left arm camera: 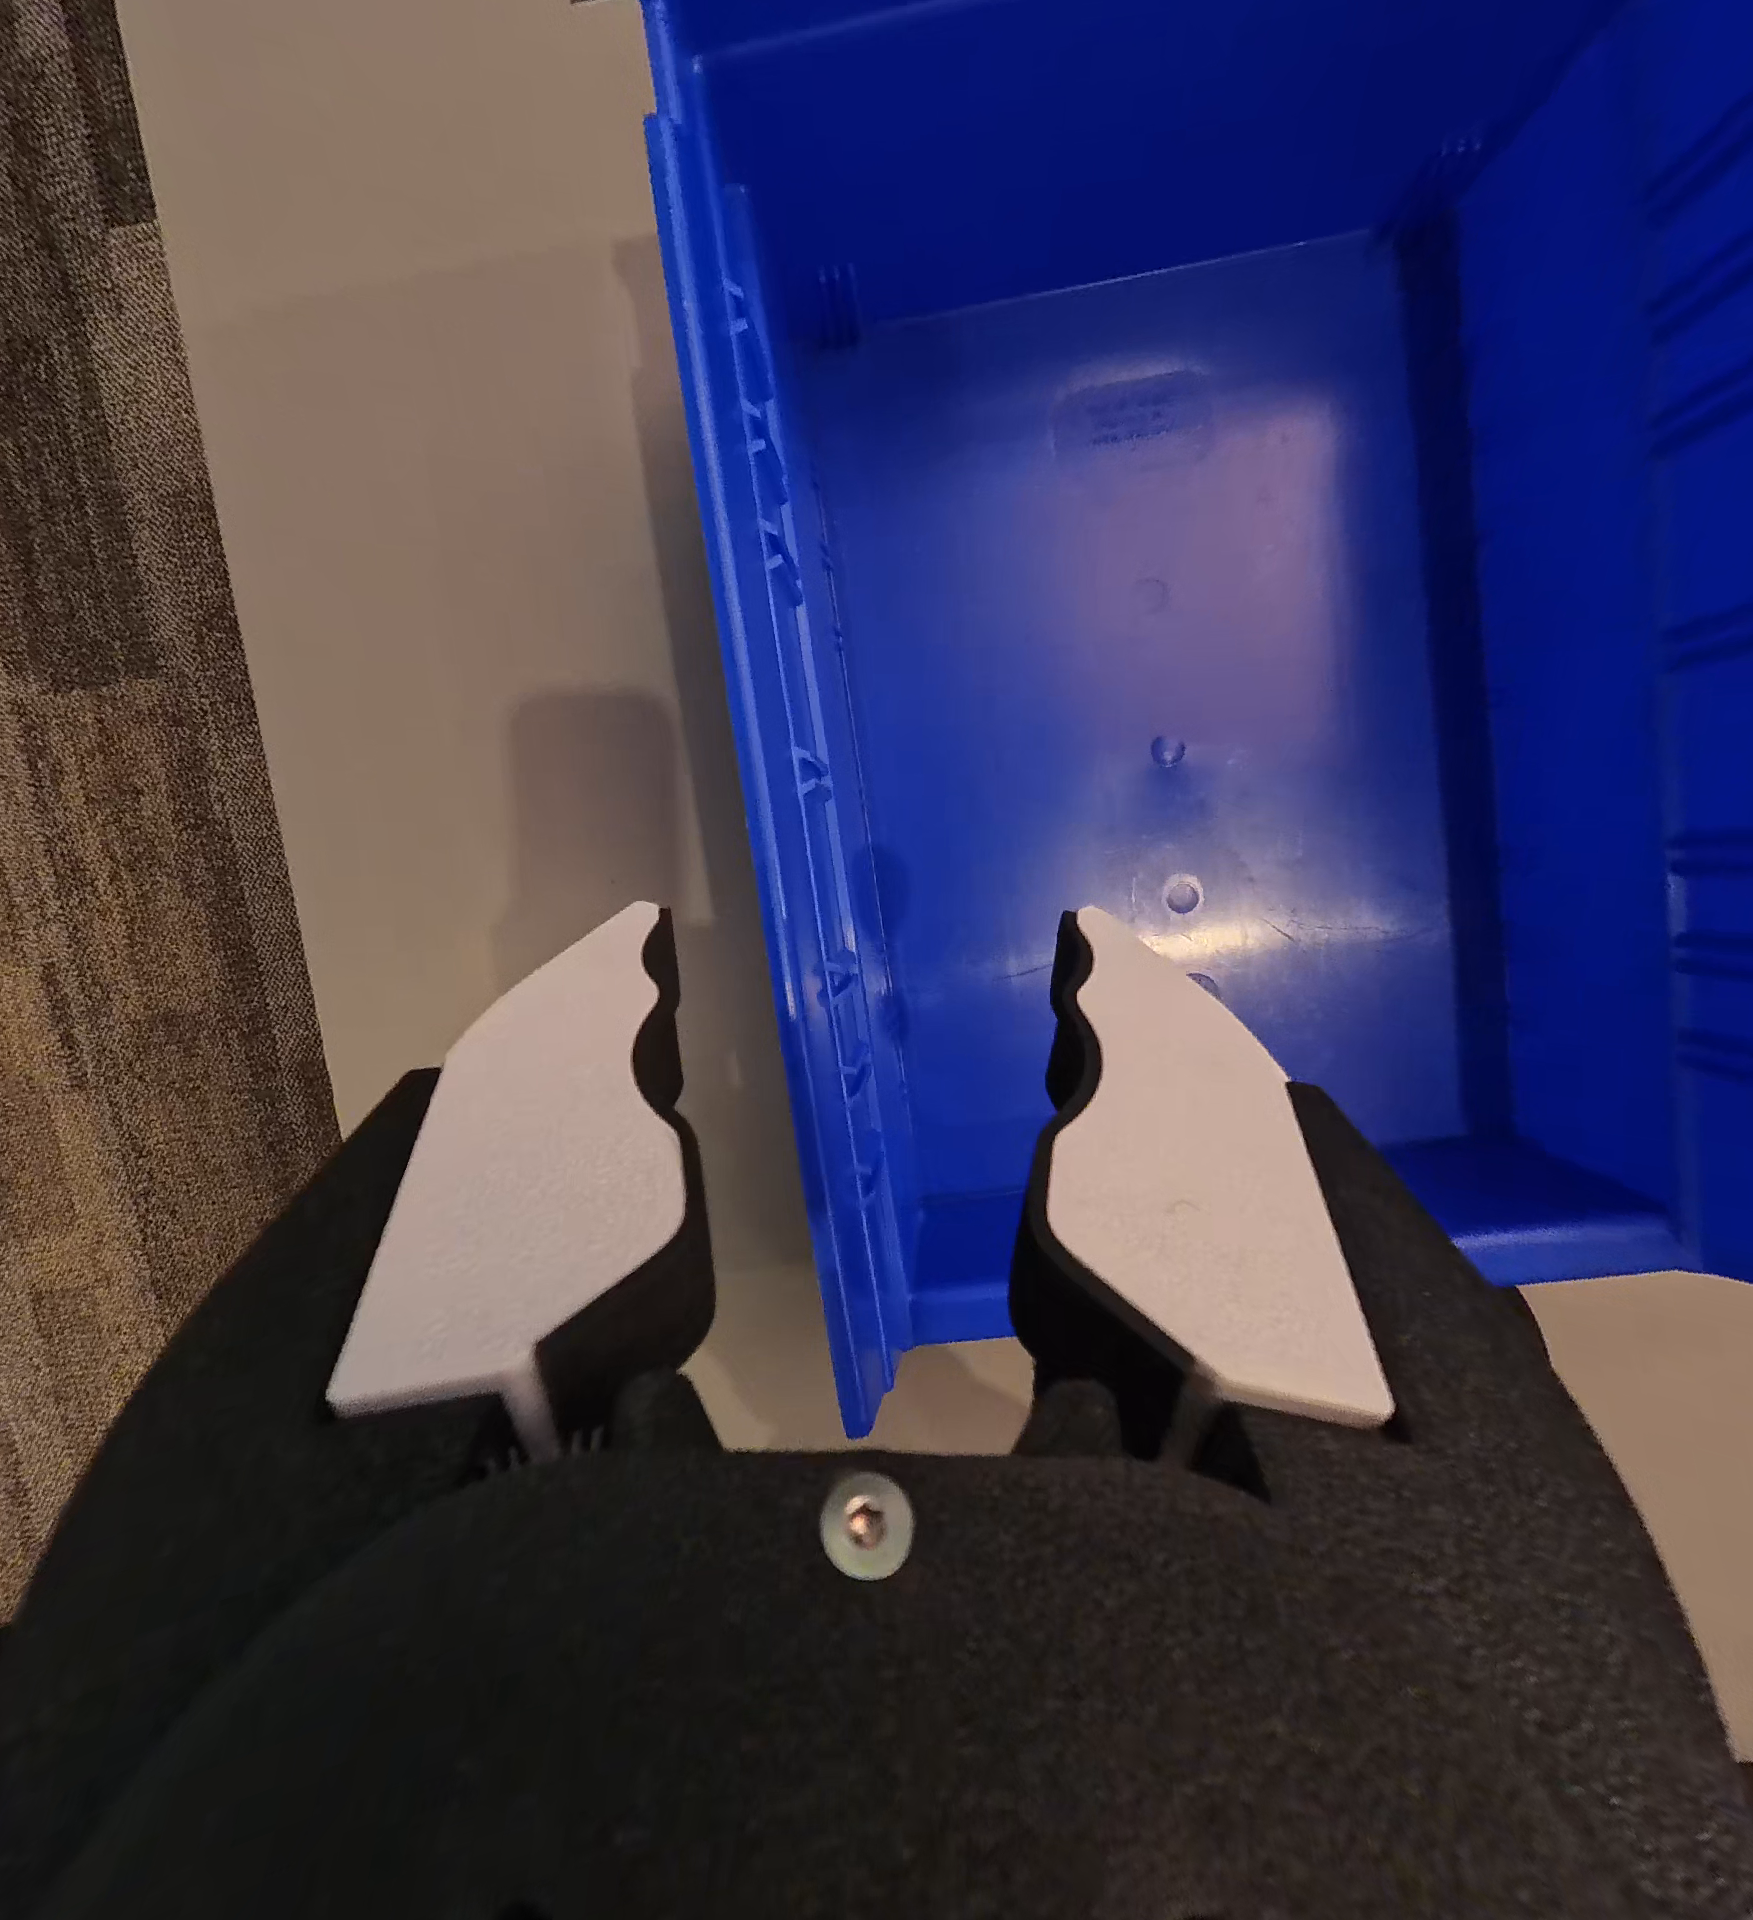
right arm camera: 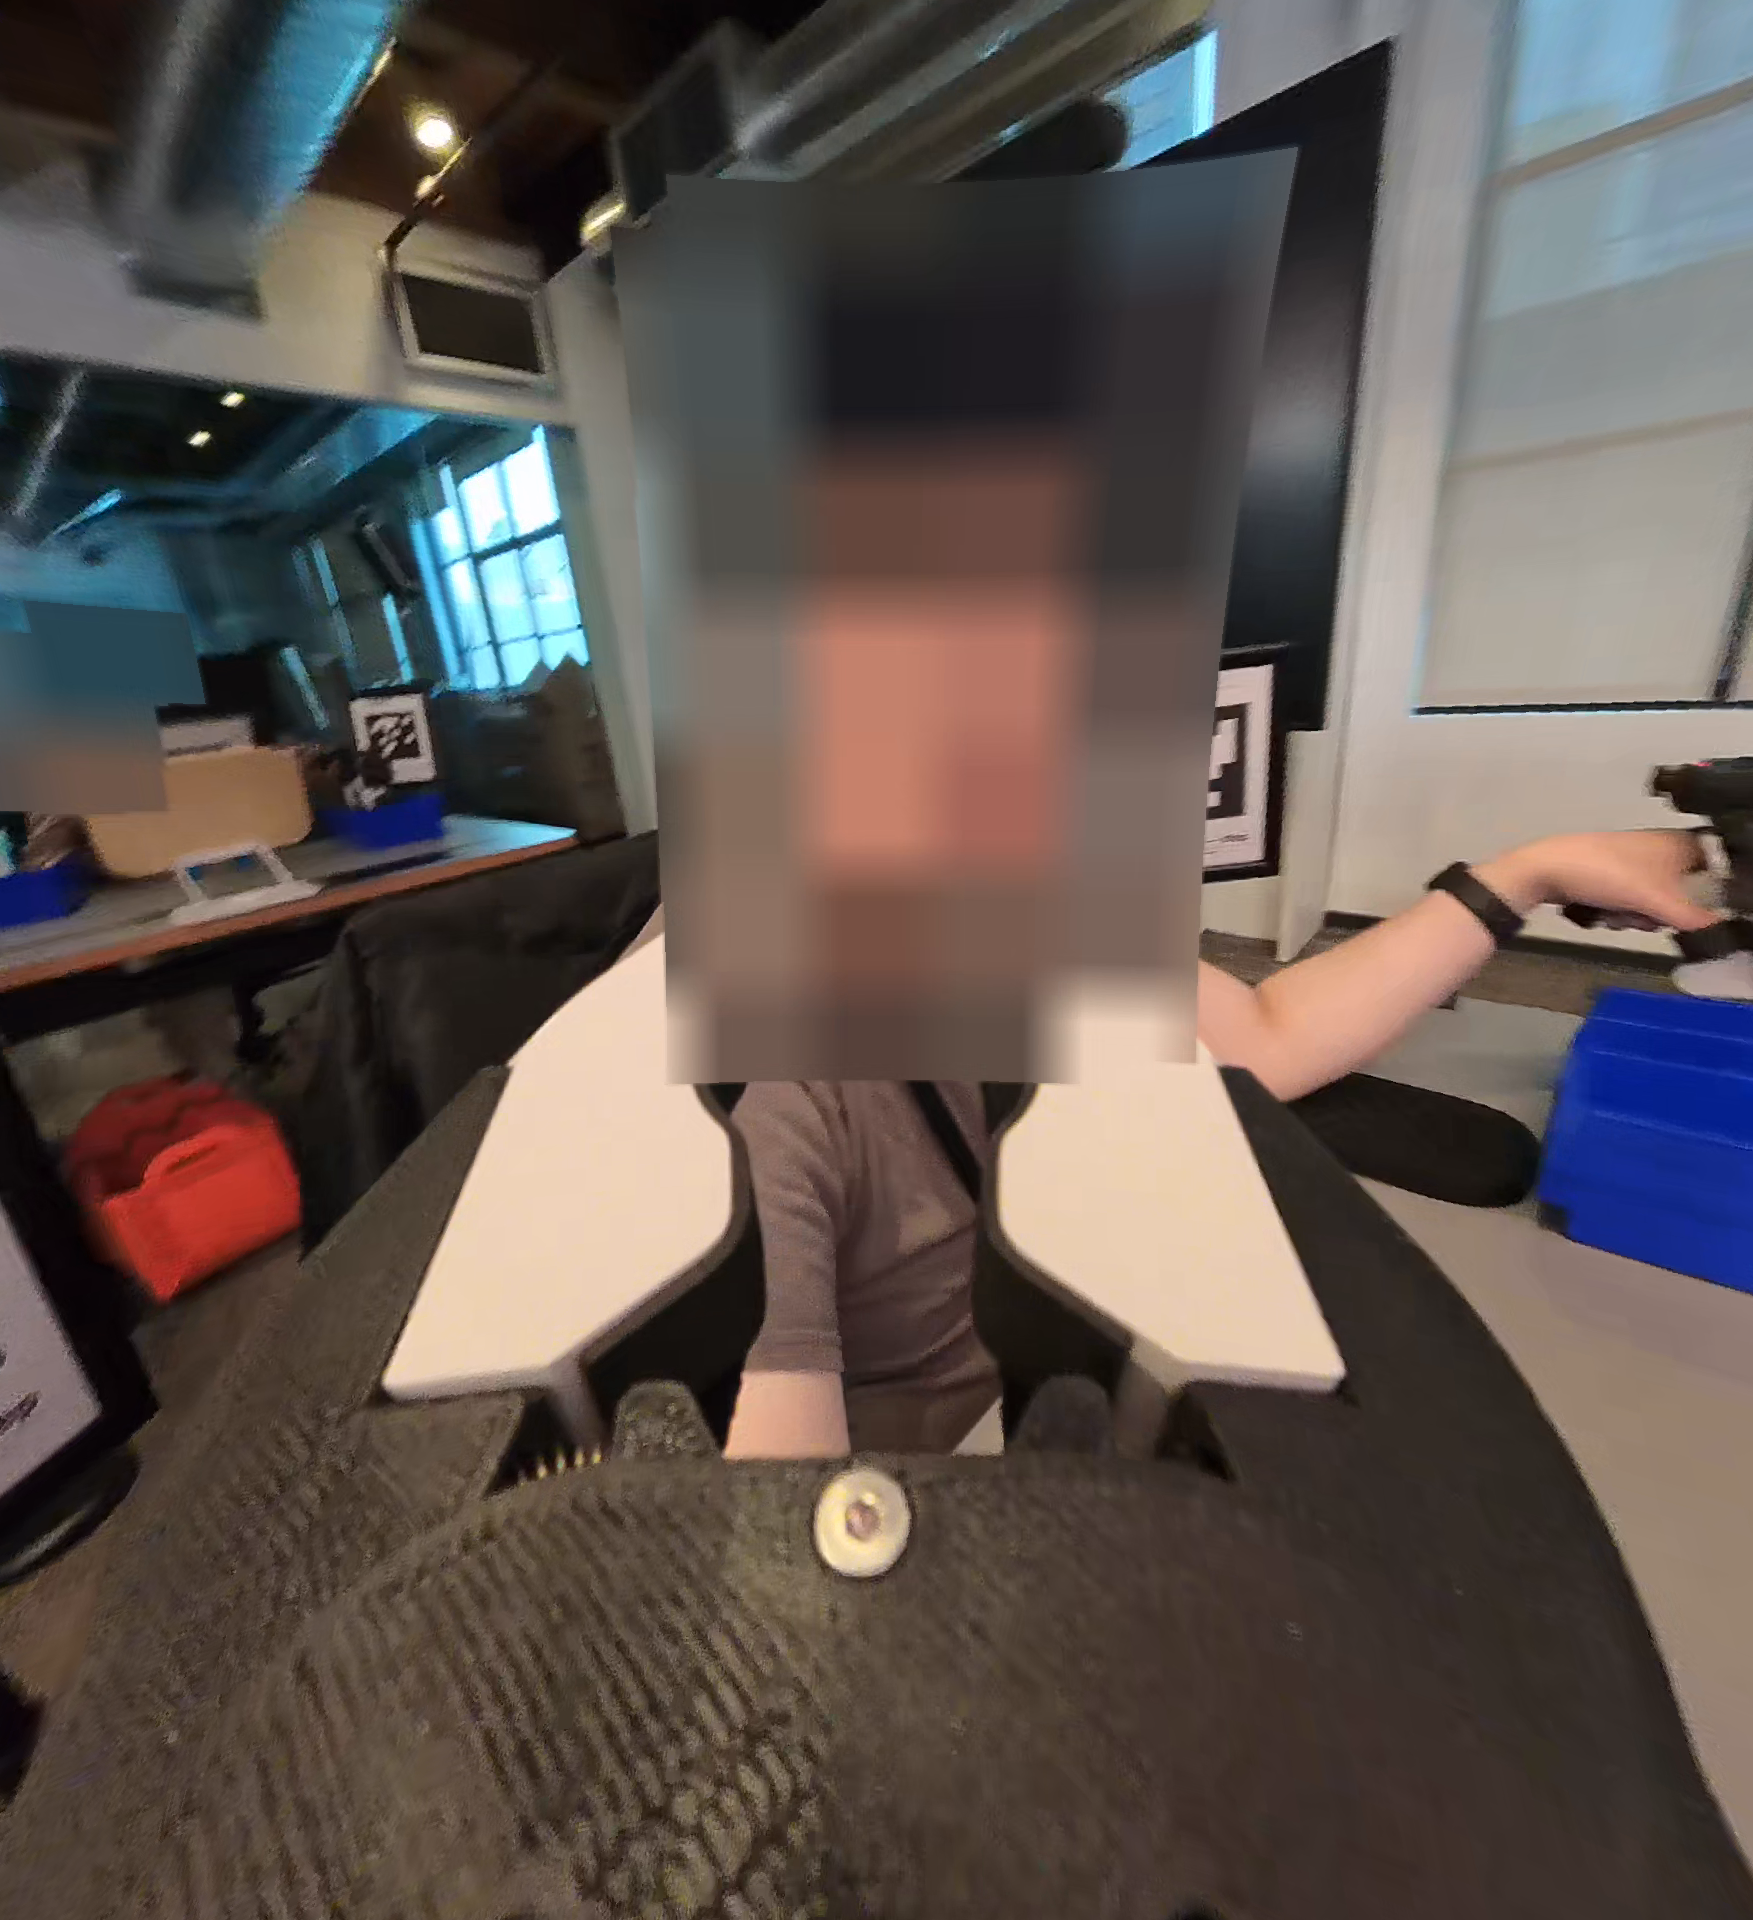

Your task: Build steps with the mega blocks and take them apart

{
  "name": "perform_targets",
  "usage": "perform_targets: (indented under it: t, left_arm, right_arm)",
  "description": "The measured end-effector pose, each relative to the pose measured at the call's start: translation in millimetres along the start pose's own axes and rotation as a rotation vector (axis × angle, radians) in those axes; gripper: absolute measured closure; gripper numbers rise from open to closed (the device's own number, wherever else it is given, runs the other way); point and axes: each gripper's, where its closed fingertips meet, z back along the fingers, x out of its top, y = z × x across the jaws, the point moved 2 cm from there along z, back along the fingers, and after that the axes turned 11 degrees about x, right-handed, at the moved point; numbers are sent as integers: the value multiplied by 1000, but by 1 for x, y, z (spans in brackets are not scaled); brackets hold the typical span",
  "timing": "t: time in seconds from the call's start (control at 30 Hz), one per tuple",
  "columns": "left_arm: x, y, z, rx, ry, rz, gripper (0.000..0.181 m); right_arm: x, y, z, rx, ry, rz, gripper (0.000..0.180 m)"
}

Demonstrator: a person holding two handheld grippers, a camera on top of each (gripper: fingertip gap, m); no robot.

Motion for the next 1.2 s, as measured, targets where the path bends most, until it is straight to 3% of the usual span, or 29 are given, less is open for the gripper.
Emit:
perform_targets:
  t: [0.47,0.77,0.8,0.87,0.97,1.03,1.1,1.2]
  left_arm:
    - [1,0,1,12,-10,-3,112]
    - [4,0,3,17,-28,-5,112]
    - [5,0,3,18,-32,-4,112]
    - [5,0,3,16,-34,-3,112]
    - [4,1,3,18,-29,-6,112]
    - [4,0,2,14,-30,-7,112]
    - [4,-1,1,12,-25,-9,112]
    - [2,-1,0,9,-13,-12,111]
  right_arm:
    - [2,11,-14,119,-8,40,133]
    - [-3,-3,-12,45,22,8,132]
    - [-4,-17,-6,-82,29,-18,133]
    - [-12,-64,37,-600,63,-94,132]
    - [-34,-75,177,-1610,256,-163,132]
    - [-45,-40,245,-2058,338,-236,138]
    - [-73,-16,280,-2214,355,-450,141]
    - [-120,-1,301,-2220,319,-795,140]
